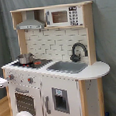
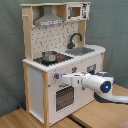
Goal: Play with the kitchen
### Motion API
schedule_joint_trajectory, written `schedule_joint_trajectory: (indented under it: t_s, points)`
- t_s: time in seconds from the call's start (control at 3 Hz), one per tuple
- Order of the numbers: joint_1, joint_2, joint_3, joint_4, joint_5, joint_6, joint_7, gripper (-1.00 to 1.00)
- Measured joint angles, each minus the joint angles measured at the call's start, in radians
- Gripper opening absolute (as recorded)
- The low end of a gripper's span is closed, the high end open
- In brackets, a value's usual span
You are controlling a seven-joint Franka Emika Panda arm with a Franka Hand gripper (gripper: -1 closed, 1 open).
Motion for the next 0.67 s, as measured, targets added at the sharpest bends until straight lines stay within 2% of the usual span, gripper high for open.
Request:
schedule_joint_trajectory:
  t_s: [0.33, 0.67]
  points:
    - [0.068, -0.001, -0.043, 0.000, -0.003, -0.065, -0.021, 1.00]
    - [0.107, 0.000, -0.116, -0.030, 0.009, -0.127, -0.021, 1.00]
